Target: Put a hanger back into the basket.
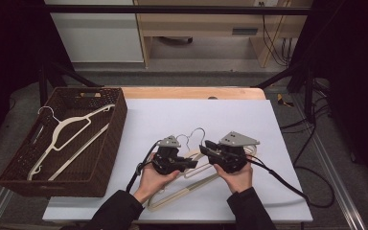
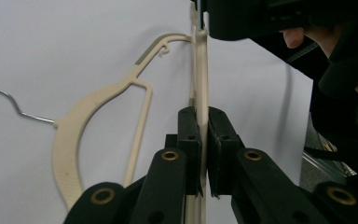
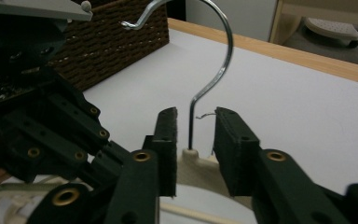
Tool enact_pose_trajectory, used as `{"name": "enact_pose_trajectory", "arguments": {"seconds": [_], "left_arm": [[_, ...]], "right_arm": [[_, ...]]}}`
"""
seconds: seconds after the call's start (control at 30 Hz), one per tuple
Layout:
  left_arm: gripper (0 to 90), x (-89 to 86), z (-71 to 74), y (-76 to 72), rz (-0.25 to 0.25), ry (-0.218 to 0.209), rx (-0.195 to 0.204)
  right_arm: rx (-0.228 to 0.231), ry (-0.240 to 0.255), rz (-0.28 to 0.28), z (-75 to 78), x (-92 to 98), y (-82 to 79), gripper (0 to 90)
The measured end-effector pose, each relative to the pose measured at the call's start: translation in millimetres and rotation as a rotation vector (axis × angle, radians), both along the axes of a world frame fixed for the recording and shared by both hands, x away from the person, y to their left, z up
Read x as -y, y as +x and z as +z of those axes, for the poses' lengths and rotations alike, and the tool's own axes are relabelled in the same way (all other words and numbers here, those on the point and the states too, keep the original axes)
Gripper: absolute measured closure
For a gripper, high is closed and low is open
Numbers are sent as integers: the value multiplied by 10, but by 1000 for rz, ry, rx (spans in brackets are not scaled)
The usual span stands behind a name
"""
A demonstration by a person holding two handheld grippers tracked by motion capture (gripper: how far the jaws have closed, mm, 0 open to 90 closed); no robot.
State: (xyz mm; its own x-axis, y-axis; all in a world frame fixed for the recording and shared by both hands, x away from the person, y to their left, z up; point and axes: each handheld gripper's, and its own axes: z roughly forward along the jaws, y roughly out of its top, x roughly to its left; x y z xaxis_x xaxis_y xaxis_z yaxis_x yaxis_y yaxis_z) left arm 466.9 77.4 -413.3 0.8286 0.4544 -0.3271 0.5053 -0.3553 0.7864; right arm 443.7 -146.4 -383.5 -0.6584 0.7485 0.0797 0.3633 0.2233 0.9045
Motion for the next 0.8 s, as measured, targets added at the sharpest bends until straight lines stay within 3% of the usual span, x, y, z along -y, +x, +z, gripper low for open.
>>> {"name": "enact_pose_trajectory", "arguments": {"seconds": [0.1, 0.27, 0.47, 0.67, 0.8], "left_arm": [[856, 0, 47, -67, 17, 0, 13], [856, -44, 112, -144, 10, -15, 24], [857, -184, 224, -218, -3, -35, 50], [857, -399, 349, -259, 36, -23, 105], [857, -559, 395, -300, 53, -27, 116]], "right_arm": [[21, 34, 25, 0, 141, -102, 541], [48, 54, -4, -4, 420, -229, 356], [44, 111, -78, 9, 732, -298, 270], [40, 113, -111, -47, 895, -262, 187], [33, 97, -117, -95, 927, -238, 179]]}}
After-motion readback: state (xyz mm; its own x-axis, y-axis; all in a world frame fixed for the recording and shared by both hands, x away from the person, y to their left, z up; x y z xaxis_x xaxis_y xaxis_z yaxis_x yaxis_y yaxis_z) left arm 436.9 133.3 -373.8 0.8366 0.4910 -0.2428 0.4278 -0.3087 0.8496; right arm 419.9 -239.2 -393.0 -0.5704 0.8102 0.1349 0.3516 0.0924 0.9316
